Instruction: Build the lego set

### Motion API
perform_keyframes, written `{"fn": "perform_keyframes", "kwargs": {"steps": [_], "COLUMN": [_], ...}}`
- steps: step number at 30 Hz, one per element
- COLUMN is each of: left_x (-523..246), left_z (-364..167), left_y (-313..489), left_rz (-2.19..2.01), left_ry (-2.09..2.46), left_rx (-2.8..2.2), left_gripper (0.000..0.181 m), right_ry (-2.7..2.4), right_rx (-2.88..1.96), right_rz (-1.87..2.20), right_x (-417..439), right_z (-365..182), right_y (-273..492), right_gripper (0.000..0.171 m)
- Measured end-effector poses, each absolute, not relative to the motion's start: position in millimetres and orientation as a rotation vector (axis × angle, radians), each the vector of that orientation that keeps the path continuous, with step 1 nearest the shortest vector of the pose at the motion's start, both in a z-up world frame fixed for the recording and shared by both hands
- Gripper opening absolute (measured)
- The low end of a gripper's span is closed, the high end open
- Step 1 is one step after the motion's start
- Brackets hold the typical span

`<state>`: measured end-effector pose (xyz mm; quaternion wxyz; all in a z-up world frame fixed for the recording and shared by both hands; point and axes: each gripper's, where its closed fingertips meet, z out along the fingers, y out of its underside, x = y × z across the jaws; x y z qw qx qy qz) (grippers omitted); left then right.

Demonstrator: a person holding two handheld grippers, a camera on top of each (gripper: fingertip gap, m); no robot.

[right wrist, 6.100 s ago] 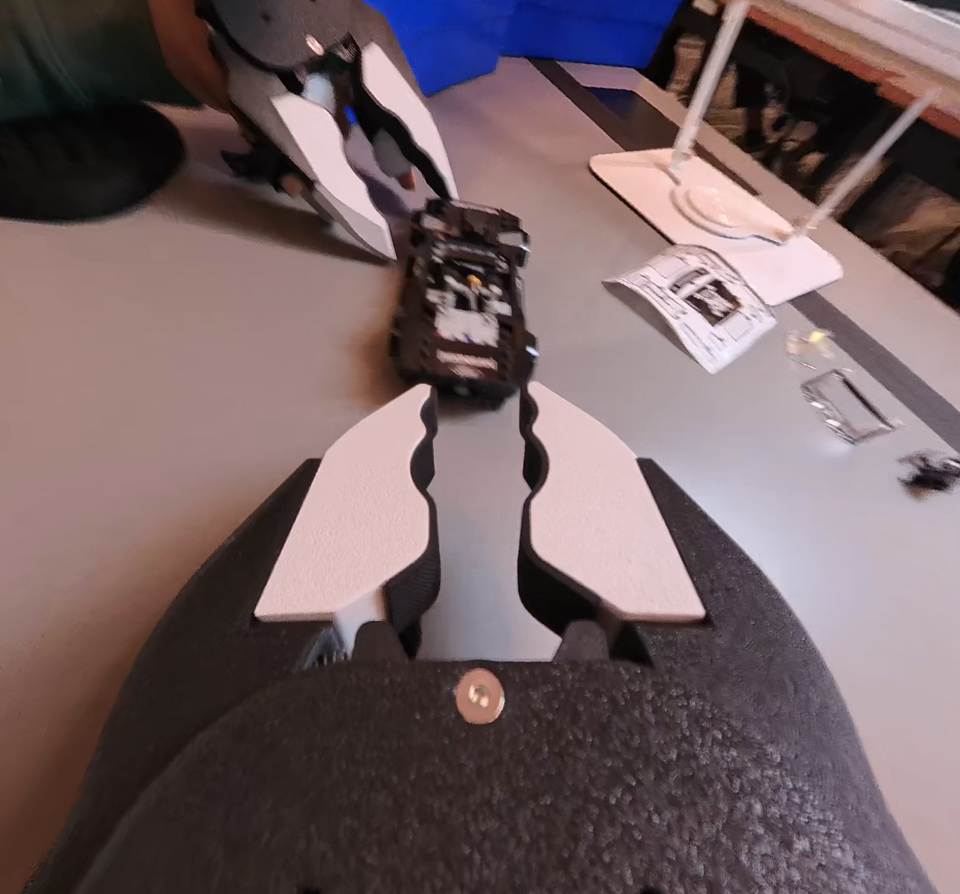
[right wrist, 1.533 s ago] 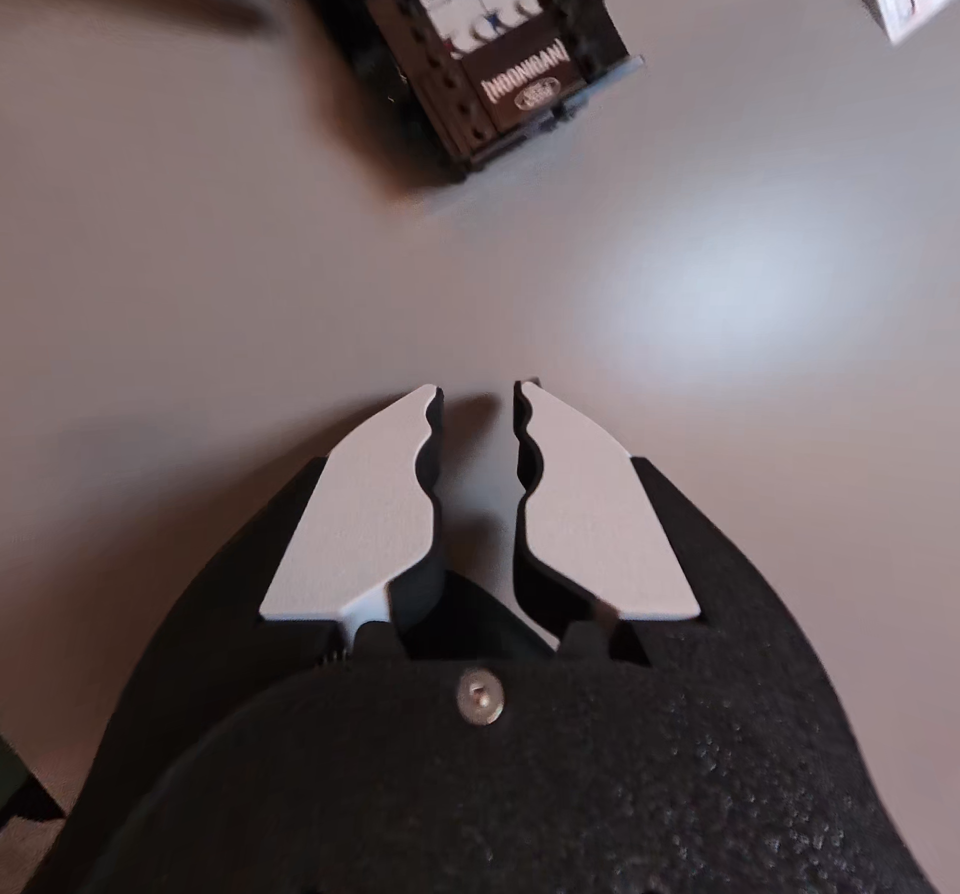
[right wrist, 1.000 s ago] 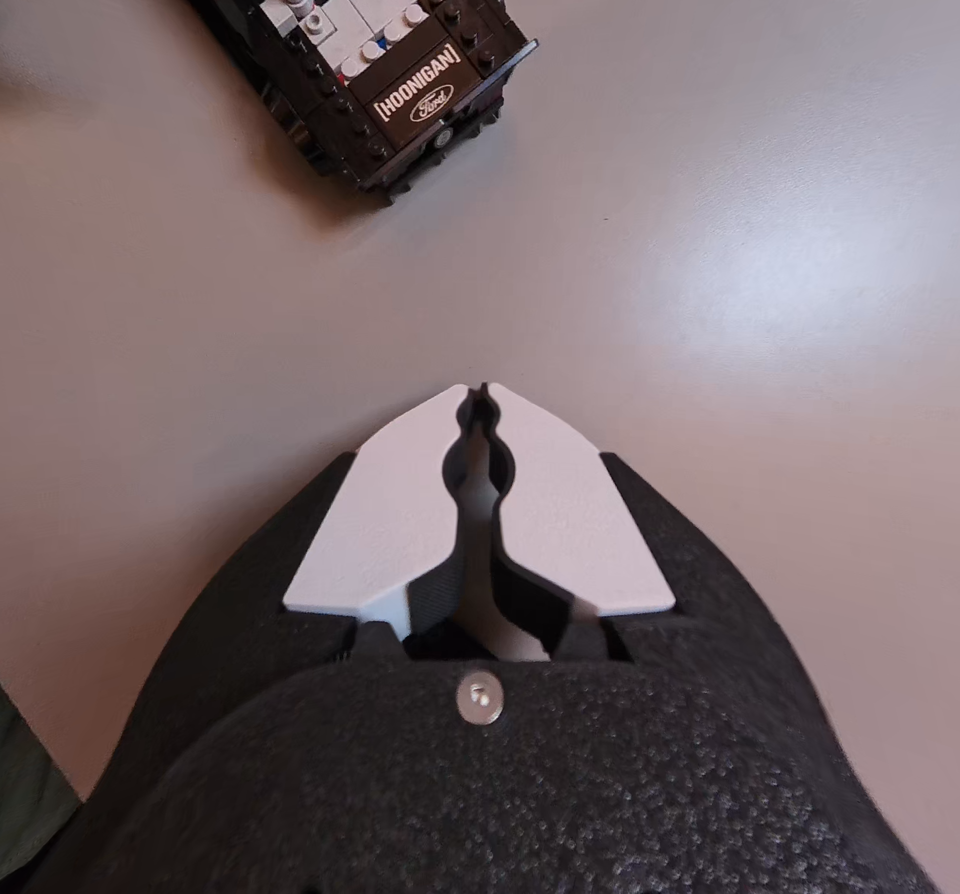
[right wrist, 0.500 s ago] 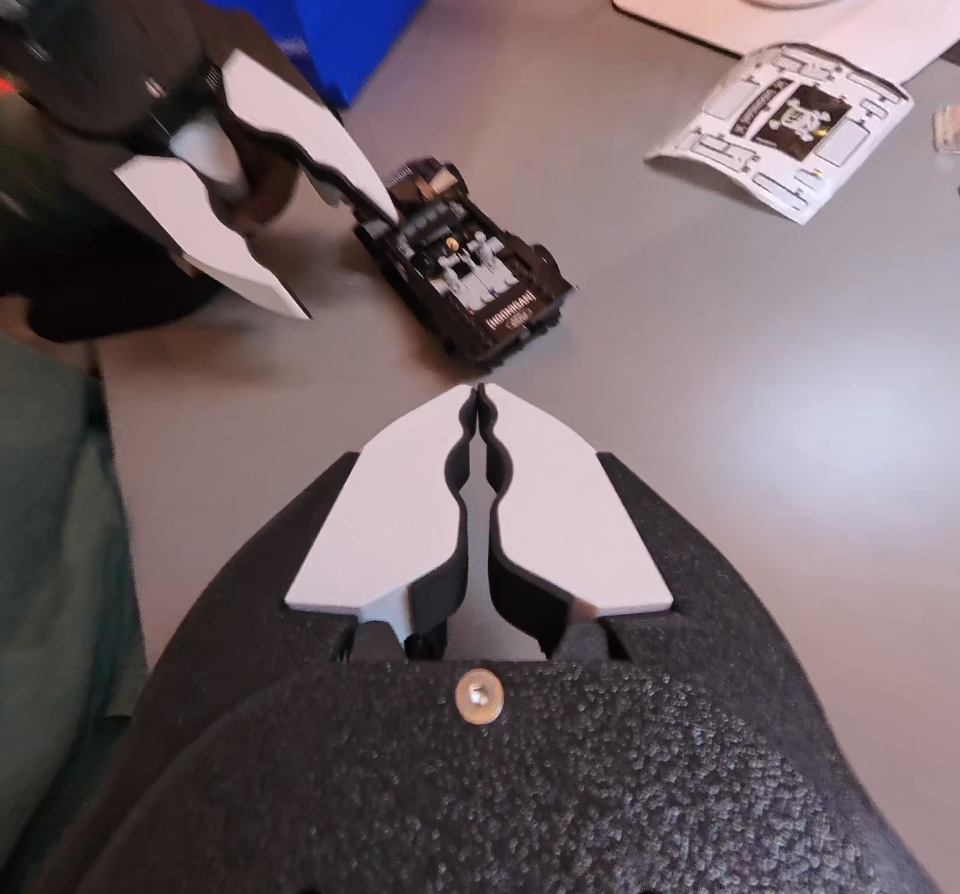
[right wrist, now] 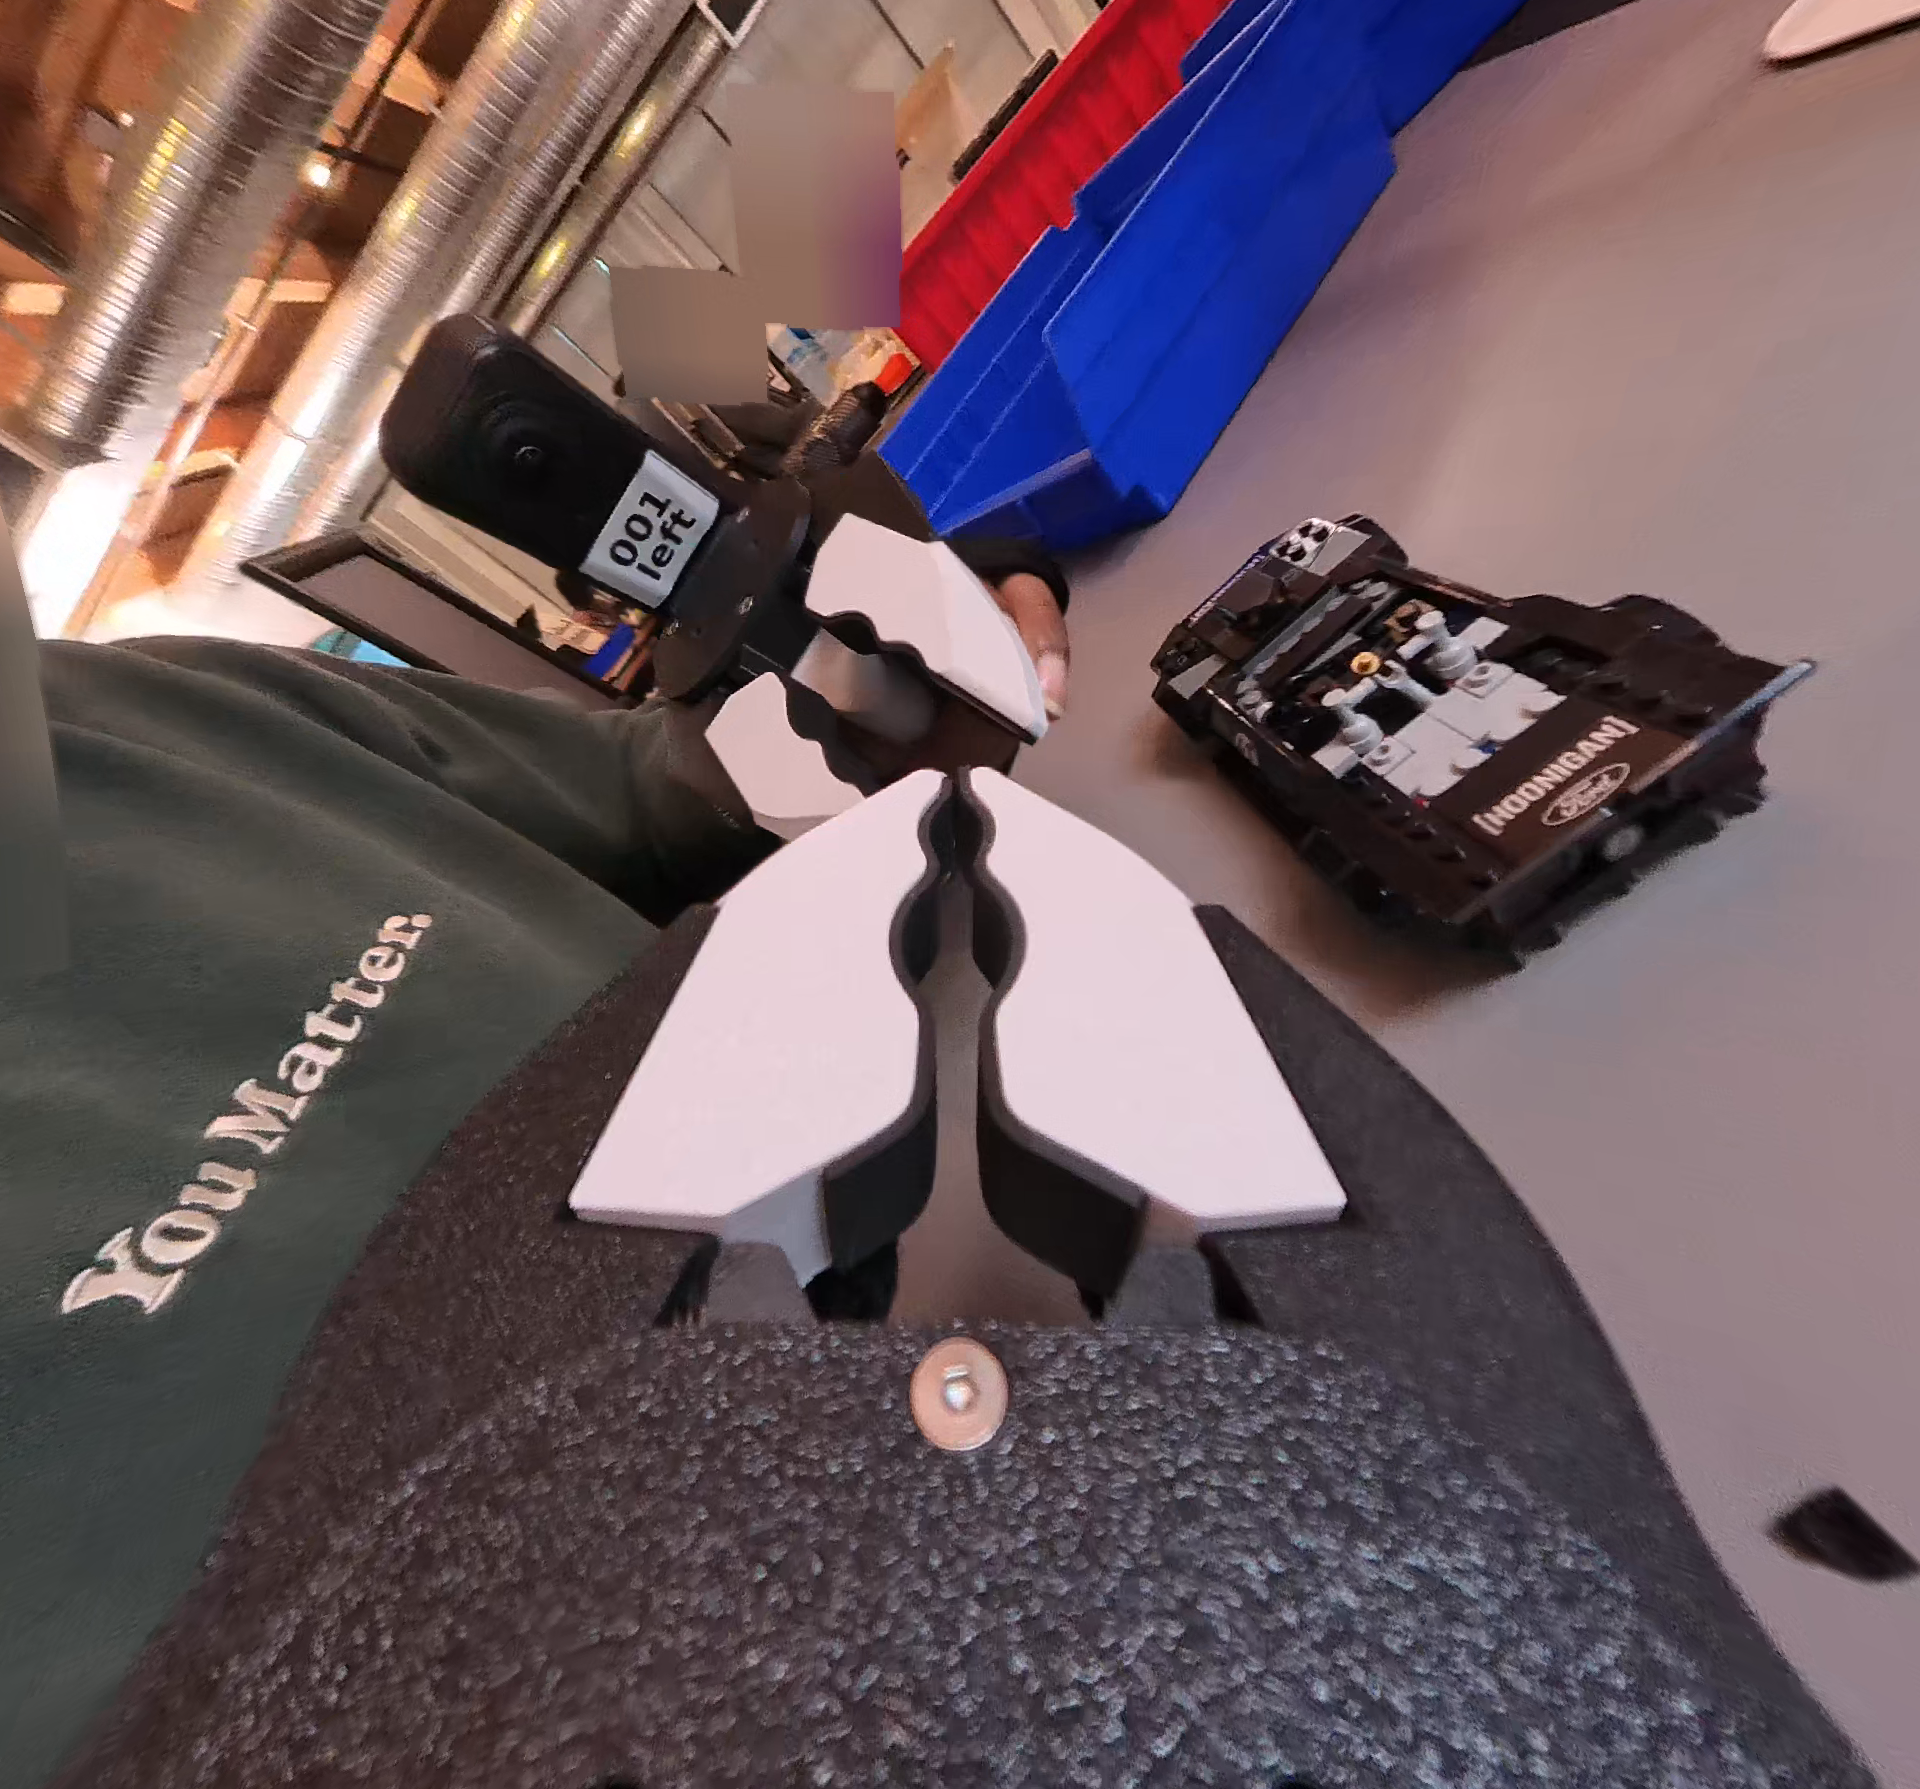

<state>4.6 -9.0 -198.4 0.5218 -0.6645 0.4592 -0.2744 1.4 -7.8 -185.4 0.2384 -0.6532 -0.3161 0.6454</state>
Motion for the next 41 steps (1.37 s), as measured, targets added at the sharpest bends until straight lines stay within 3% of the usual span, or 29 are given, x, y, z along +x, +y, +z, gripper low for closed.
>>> {"fn": "perform_keyframes", "kwargs": {"steps": [3,5,9,12,20,29,41], "left_x": [2.0,-0.3,-1.7,-0.9,-1.9,0.6,5.0], "left_z": [-202.7,-207.5,-213.4,-214.8,-220.2,-226.2,-187.9], "left_y": [-8.5,-8.3,-7.3,-6.3,-6.4,-9.7,-12.1], "left_rz": [-0.628,-0.59,-0.565,-0.577,-0.561,-0.575,-0.562], "left_ry": [1.112,1.13,1.153,1.151,1.167,1.187,1.089], "left_rx": [-1.606,-1.613,-1.622,-1.63,-1.64,-1.648,-1.427], "left_gripper": [0.027,0.025,0.021,0.021,0.018,0.018,0.024], "right_ry": [-0.904,-1.001,-1.228,-1.37,-1.51,-1.537,-0.77], "right_rx": [-1.817,-1.893,-1.98,-2.07,-2.155,-2.16,-1.858], "right_rz": [1.716,1.472,0.901,0.657,0.476,0.485,1.948], "right_x": [7.0,21.7,66.8,94.0,98.8,97.0,1.4], "right_z": [-188.3,-199.4,-222.4,-245.3,-282.6,-285.2,-172.7], "right_y": [-2.5,12.0,41.4,46.1,42.7,45.4,-11.0], "right_gripper": [0.0,0.0,0.02,0.021,0.021,0.01,0.01]}}
